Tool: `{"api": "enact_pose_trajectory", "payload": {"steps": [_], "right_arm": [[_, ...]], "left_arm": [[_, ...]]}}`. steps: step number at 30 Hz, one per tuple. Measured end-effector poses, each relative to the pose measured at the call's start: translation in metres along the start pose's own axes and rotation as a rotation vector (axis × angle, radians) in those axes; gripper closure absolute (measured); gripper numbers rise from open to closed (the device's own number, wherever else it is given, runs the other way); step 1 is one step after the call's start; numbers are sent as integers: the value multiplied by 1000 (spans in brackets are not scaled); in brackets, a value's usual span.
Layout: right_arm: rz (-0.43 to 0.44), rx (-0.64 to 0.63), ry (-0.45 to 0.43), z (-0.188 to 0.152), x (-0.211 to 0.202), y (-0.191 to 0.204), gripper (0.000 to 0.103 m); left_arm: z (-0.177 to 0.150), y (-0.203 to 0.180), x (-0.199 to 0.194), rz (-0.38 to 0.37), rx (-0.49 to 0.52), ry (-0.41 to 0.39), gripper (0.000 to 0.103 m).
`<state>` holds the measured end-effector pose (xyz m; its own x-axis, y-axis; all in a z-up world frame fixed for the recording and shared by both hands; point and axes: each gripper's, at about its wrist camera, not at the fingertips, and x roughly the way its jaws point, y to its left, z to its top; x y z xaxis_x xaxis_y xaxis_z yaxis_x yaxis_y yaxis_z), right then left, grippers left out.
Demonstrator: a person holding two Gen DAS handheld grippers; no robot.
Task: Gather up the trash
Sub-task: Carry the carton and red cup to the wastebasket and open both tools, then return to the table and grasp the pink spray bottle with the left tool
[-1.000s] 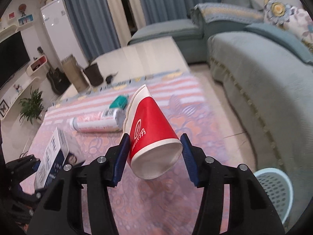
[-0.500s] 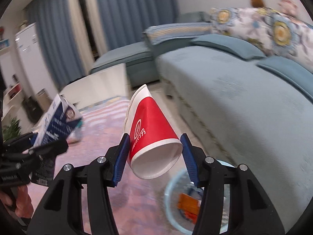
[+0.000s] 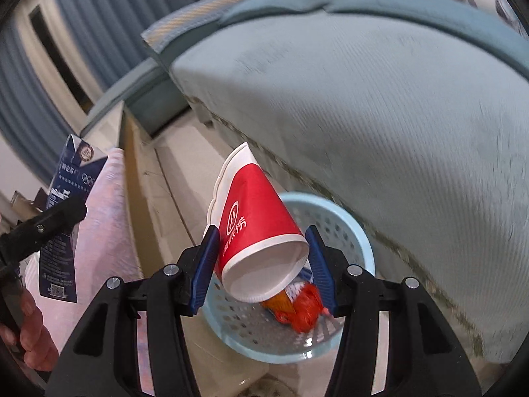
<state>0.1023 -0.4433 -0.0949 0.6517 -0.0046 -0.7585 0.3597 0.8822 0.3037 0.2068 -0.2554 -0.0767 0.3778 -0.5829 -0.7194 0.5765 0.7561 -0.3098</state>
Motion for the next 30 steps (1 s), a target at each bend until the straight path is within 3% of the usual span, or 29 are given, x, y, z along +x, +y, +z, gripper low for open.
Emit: {"api": "enact_pose_trajectory", "payload": {"steps": [6,8,17,24,30], "right_arm": [[-30,39,47,-7,15,-13,51],[-32,48,53,-7,18,-16,51],[-25,45,61,-16,16,-11,51],[56,-21,29,-12,10,33,51],[143,-111,-14,-7,2,95,51]], "left_arm": [[-10,-3,21,-39,13,52,36],[-12,0,19,-35,8,48,30],[-16,21,1,-34,-21,27,30],[-20,50,-30,-7,-66,-16,30],[-25,99,-83,68,-127,-90,30]]}}
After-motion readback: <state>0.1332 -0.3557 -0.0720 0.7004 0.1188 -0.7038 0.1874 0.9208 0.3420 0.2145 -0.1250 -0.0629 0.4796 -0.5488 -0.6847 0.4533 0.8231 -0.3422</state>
